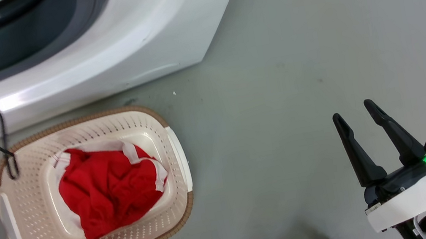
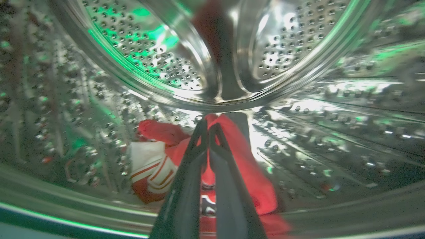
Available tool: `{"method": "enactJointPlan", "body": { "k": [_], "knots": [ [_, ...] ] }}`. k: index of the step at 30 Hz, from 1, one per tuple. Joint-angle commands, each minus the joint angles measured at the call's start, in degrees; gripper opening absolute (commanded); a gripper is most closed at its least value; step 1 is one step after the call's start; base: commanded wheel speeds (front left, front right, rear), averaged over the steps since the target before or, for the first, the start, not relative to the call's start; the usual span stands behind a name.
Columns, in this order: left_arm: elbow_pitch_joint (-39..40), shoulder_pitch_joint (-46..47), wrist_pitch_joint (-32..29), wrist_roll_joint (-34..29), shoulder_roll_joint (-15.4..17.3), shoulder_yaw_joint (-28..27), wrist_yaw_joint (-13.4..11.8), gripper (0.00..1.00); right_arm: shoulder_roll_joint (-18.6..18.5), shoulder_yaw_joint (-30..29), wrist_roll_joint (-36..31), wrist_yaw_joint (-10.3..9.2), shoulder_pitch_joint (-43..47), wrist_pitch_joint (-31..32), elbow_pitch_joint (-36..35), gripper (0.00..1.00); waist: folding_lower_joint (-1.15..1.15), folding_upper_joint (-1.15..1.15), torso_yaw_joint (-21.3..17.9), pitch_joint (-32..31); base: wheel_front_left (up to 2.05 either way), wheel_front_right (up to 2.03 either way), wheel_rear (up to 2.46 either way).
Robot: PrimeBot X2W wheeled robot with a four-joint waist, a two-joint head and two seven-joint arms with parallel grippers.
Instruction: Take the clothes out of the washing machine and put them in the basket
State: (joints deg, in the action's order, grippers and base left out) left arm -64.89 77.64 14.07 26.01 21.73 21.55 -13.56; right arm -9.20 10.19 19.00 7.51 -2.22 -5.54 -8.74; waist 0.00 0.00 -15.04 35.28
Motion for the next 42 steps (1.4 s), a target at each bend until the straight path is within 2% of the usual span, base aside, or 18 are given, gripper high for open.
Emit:
{"method": "enactJointPlan", "body": {
  "k": [1, 5, 13, 19, 30, 36, 42],
  "knots": [
    [1.14, -2.23, 0.88, 0.33, -0.29, -0.54, 0.92, 0.0, 0.56, -0.58, -0.67, -0.04, -0.3, 0.35, 0.36, 1.0, 0.0, 0.0, 0.51, -3.16, 0.0, 0.0, 0.0],
    [5.25, -7.59, 1.19, 0.77, -1.91, -2.07, 0.25, 0.0, 1.73, -1.29, -1.78, -0.04, -0.1, 1.06, 0.75, 1.0, 0.0, 0.0, 1.03, -7.47, 0.0, 0.0, 0.0],
    [14.02, -19.93, 1.24, 0.45, -2.04, -6.42, 0.28, 0.0, 3.65, -2.2, -3.61, -0.04, 1.71, 2.98, 1.43, 1.0, 0.0, 0.0, 1.32, -15.88, 0.0, 0.0, 0.0],
    [20.37, -31.14, 1.23, -0.46, -2.5, -10.26, 1.99, 0.0, 5.24, -3.89, -5.83, -0.04, 4.14, 5.18, 1.09, 1.0, 0.0, 0.0, 2.23, -23.48, 0.0, 0.0, 0.0],
    [30.11, -42.81, 1.19, -2.02, -5.04, -12.79, 4.86, 0.0, 6.33, -5.71, -7.92, -0.04, 6.56, 7.28, -0.53, 1.0, 0.0, 0.0, 4.69, -31.2, 0.0, 0.0, 0.0],
    [38.78, -49.01, 1.17, -2.4, -6.17, -12.59, 4.04, 0.0, 6.39, -7.02, -7.15, -0.03, 8.04, 7.78, -1.23, 1.0, 0.0, 0.0, 6.06, -33.47, 0.0, 0.0, 0.0],
    [52.3, -56.78, -1.94, -3.36, -6.9, -11.28, 0.55, 0.0, 6.38, -8.25, -6.86, -0.04, 9.36, 8.04, -1.89, 1.0, 0.0, 0.0, 7.73, -34.14, 0.0, 0.0, 0.0]
  ]
}}
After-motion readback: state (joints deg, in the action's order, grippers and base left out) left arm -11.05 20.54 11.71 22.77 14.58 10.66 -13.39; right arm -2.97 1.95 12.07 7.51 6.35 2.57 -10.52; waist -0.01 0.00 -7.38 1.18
